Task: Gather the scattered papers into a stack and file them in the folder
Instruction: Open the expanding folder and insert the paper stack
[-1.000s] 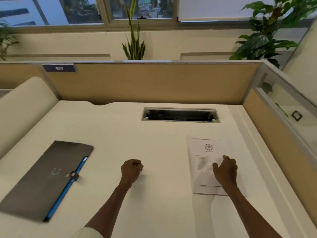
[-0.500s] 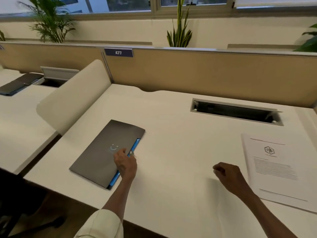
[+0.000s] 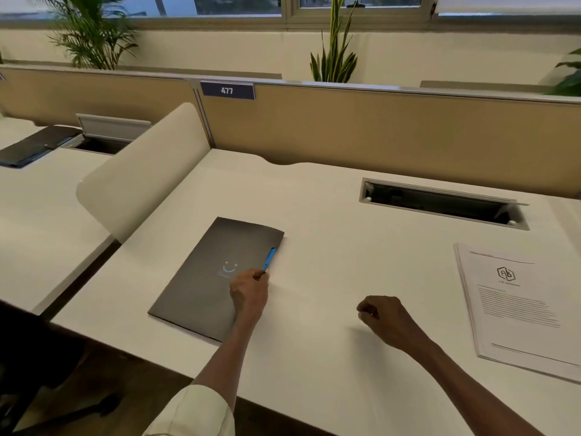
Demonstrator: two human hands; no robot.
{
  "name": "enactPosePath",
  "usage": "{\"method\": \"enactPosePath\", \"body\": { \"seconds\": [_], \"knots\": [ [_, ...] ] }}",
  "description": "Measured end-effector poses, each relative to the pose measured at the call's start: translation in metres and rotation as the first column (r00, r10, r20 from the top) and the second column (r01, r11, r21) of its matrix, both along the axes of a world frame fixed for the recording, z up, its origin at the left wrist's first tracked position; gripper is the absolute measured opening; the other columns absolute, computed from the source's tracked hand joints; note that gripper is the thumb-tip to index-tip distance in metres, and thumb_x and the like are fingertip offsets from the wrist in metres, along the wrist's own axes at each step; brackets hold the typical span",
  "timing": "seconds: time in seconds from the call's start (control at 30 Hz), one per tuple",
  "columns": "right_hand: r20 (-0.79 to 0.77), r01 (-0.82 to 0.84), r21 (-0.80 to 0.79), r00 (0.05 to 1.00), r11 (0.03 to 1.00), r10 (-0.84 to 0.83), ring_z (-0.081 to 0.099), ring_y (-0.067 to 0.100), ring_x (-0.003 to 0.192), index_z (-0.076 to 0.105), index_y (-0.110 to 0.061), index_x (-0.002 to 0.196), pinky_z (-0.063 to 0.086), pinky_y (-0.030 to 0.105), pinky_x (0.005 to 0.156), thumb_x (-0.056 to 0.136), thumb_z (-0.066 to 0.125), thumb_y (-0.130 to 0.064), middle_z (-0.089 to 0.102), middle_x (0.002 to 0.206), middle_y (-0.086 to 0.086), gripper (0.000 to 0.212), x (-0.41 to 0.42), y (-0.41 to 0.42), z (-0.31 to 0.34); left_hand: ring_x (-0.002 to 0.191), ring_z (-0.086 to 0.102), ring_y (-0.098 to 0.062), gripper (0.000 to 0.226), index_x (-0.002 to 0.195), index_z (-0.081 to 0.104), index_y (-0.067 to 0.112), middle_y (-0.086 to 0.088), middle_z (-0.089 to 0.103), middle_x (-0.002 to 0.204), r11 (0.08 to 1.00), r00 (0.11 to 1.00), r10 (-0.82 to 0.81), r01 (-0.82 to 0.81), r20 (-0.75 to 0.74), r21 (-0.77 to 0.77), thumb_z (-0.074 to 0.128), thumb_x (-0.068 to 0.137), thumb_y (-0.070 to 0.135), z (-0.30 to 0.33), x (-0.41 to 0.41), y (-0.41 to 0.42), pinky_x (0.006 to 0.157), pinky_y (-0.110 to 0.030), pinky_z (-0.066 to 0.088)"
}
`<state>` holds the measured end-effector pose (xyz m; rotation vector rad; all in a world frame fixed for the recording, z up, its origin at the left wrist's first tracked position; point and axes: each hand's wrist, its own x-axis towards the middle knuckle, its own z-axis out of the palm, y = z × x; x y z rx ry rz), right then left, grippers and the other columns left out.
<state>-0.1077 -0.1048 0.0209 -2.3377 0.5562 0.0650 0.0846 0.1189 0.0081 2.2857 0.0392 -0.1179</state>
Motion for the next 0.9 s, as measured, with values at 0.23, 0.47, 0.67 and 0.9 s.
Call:
{"method": "enactPosePath", "body": {
  "seconds": [0.23, 0.47, 0.67, 0.9],
  "knots": [
    [0.005, 0.119, 0.195, 0.992, 0.973, -0.122, 0.064, 0.014, 0.093, 0.056, -0.011, 0.126, 0.044, 0.019, 0.073, 0.083, 0.071, -0.039, 0.070, 0.102, 0.002, 0.054, 0.046, 0.035, 0.026, 0.067, 0.067, 0.005, 0.012, 0.084, 0.082, 0.023, 0.015, 0.075, 0.073, 0.963, 0.982, -0.171, 0.182, 0.075, -0.196, 0.073, 0.080, 0.031, 0.057, -0.024, -0.051, 0.062, -0.008, 0.049],
    [0.070, 0.245, 0.375, 0.954, 0.894, -0.291, 0.072, 0.014, 0.067, 0.059, -0.002, 0.124, 0.060, 0.027, 0.057, 0.089, 0.058, -0.049, 0.072, 0.096, 0.007, 0.059, 0.070, 0.042, 0.059, 0.064, 0.065, 0.011, 0.006, 0.075, 0.079, 0.031, 0.027, 0.066, 0.056, 0.887, 0.947, -0.285, 0.319, 0.147, -0.333, 0.075, 0.078, 0.027, 0.107, -0.051, -0.091, 0.053, -0.002, 0.044],
    [0.156, 0.284, 0.405, 0.915, 0.869, -0.372, 0.071, 0.012, 0.055, 0.069, -0.005, 0.093, 0.059, 0.026, 0.052, 0.093, 0.058, -0.034, 0.074, 0.081, 0.005, 0.032, 0.071, 0.034, 0.081, 0.067, 0.071, -0.002, 0.006, 0.076, 0.082, 0.024, 0.011, 0.075, 0.067, 0.845, 0.937, -0.316, 0.348, 0.146, -0.406, 0.076, 0.075, 0.023, 0.123, -0.058, -0.101, 0.057, -0.008, 0.049],
    [0.232, 0.354, 0.310, 0.872, 0.883, -0.431, 0.069, 0.013, 0.051, 0.070, -0.010, 0.079, 0.055, 0.021, 0.049, 0.095, 0.056, -0.025, 0.071, 0.070, 0.003, 0.026, 0.070, 0.022, 0.090, 0.105, 0.067, -0.010, 0.045, 0.122, 0.070, 0.023, 0.006, 0.072, 0.118, 0.807, 0.890, -0.436, 0.452, 0.133, -0.379, 0.078, 0.081, 0.040, 0.126, -0.063, -0.101, 0.081, -0.019, 0.055]
  ]
}}
